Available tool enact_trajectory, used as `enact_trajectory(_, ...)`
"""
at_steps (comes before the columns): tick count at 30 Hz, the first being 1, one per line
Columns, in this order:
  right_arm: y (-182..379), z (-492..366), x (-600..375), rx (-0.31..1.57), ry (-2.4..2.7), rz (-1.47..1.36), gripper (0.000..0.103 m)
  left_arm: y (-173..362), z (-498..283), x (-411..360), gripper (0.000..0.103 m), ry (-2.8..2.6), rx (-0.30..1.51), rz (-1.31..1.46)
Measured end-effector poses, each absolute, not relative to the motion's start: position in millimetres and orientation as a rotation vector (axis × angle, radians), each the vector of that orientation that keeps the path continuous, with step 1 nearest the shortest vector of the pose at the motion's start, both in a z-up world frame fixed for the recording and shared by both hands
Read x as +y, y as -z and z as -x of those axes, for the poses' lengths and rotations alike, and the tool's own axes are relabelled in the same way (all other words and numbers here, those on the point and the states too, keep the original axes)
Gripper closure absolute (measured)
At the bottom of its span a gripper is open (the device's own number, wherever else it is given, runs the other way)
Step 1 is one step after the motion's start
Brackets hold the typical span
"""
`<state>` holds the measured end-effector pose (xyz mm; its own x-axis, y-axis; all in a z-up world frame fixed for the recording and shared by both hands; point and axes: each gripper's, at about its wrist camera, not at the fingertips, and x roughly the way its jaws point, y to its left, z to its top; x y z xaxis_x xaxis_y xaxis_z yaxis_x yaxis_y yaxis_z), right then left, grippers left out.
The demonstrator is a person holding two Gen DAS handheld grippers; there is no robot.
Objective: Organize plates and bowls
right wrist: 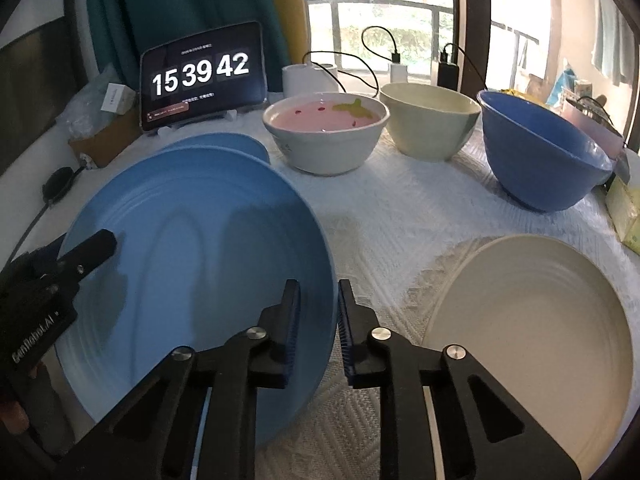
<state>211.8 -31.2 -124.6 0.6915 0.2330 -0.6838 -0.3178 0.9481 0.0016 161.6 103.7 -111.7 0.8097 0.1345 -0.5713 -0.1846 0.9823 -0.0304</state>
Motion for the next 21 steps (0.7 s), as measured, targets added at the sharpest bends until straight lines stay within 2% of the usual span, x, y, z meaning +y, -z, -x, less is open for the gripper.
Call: enact_trajectory(21, 99.5, -192.2, -58.2, 0.657, -0.271, 0.06, 0.087, 102.0, -154.1, 89.6, 0.061, -0.101, 0.601, 0.136)
